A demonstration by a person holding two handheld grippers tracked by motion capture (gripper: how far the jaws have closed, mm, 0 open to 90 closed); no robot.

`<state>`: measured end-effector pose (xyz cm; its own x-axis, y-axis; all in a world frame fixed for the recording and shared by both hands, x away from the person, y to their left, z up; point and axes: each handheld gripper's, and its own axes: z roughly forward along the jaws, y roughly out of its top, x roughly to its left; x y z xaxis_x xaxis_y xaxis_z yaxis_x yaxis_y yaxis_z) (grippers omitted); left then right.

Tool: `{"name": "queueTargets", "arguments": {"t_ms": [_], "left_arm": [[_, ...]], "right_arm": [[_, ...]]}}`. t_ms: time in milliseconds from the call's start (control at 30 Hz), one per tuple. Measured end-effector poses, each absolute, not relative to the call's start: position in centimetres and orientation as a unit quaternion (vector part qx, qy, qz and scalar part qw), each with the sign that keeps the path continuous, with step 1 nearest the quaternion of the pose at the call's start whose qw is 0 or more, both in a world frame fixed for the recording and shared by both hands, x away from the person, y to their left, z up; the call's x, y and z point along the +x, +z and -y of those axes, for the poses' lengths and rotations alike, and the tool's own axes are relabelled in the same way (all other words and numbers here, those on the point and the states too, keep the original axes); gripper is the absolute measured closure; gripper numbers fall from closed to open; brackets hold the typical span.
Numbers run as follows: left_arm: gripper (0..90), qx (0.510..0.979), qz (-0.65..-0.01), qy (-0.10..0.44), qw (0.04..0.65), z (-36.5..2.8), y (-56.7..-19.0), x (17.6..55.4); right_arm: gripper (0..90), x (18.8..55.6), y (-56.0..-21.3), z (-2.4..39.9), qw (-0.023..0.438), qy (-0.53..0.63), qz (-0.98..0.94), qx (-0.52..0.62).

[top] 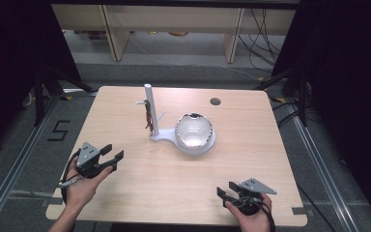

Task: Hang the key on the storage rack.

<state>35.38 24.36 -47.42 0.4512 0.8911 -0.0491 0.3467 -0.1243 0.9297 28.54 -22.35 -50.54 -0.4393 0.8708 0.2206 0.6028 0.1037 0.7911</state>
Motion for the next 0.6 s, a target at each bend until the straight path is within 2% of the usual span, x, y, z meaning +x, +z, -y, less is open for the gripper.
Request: {"name": "queueTargets", "arguments": {"t_ms": [67, 100, 200, 600], "left_arm": [[44.4, 0.697, -0.446, 0.278, 0.488, -24.6, -48.0, 34.9], [44.2, 0.698, -0.445, 0.277, 0.489, -24.7, -48.2, 34.8], [43.9, 0.698, -0.448, 0.277, 0.484, -25.0, -48.9, 34.1], [43.0, 0.698, -0.454, 0.278, 0.478, -26.7, -51.4, 32.9]], "right_arm": [[44.1, 28.6, -50.6, 22.4, 0.154, 0.438, -0.727, 0.505], [44.1, 28.4, -50.6, 22.1, 0.138, 0.443, -0.719, 0.518], [44.1, 28.7, -50.8, 22.2, 0.151, 0.443, -0.724, 0.508], [44.1, 28.5, -50.6, 22.4, 0.148, 0.437, -0.726, 0.510]]}}
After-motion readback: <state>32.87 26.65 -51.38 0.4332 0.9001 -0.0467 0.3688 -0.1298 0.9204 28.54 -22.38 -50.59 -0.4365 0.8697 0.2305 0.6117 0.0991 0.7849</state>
